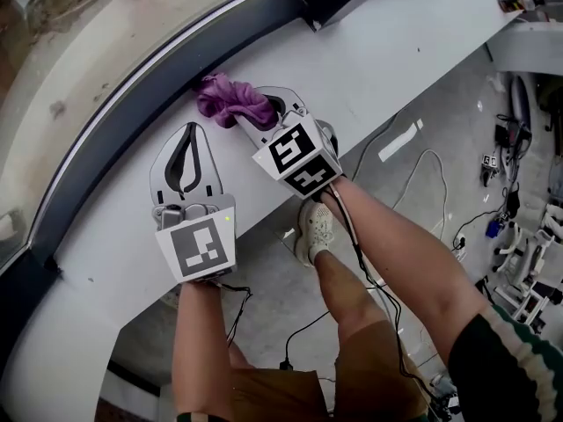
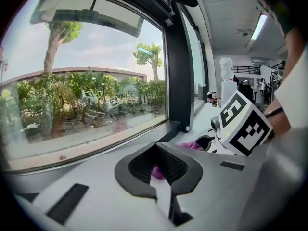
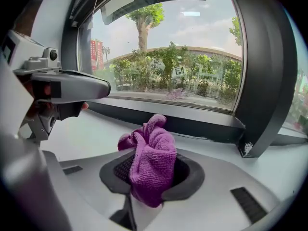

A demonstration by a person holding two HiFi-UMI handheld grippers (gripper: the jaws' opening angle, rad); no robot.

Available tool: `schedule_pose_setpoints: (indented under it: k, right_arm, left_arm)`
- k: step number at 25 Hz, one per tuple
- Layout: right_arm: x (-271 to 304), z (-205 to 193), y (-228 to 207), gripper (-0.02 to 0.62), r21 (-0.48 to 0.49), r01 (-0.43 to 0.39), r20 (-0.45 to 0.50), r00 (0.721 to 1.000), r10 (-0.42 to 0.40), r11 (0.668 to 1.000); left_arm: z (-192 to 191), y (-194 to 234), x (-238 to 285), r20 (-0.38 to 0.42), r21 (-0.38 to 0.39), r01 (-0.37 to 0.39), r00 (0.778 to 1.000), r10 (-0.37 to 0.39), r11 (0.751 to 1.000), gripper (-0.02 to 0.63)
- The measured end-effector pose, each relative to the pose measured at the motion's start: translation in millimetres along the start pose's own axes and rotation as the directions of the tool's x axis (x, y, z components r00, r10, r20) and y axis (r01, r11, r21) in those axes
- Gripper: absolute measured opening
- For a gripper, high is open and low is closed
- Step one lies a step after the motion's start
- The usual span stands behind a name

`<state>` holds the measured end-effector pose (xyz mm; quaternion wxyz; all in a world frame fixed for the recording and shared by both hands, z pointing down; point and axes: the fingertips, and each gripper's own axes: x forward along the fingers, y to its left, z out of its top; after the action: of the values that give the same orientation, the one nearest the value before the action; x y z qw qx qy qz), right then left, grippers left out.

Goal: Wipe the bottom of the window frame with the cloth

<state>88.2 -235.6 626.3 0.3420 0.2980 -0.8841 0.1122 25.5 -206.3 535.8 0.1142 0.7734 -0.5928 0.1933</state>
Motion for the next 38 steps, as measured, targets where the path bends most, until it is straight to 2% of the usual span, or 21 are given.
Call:
schedule_pose_setpoints:
  k: [4, 8, 17, 23, 28, 38]
  right_arm:
    - [-7.9, -15.8, -38.6, 0.126, -0.022, 0.014, -0.008, 1.0, -0.015, 1.0]
    - [-14.2, -23.3, -66.3, 0.126, -0.021, 0.04, -0.007, 0.999, -0.04, 0.999]
    - [-41.0, -40.4, -129.6, 0.126, -0.017, 0.094, -0.001, 0.996, -0.094, 0.995]
    - [-59.3, -61.9, -176.8, 0.126, -0.002, 0.164, -0.016, 0.986, -0.164, 0.986]
    - [-66.6, -69.8, -190.2, 0.126, 0.018, 0.199, -0.023, 0.98, -0.199, 0.98]
    - [-73.0, -79.3, -182.2, 0.126, 0.026, 0.178, -0.029, 0.984, -0.177, 0.984]
  left_arm:
    - [13.8, -32.8, 33.5, 0.002, 0.001, 0.032, 0.999, -0.032, 0.999, 0.005]
    - [15.1, -54.4, 53.3, 0.005, 0.054, 0.061, 0.998, -0.061, 0.997, 0.005]
    - [34.5, -102.6, 97.3, 0.013, 0.046, 0.106, 0.994, -0.106, 0.993, 0.005]
    - [41.2, -140.0, 121.9, 0.008, 0.063, 0.145, 0.989, -0.146, 0.987, 0.005]
    - [41.5, -148.8, 127.0, 0.012, 0.061, 0.164, 0.986, -0.165, 0.985, 0.005]
    - [39.8, -164.7, 125.9, -0.006, 0.058, 0.179, 0.984, -0.179, 0.982, 0.003]
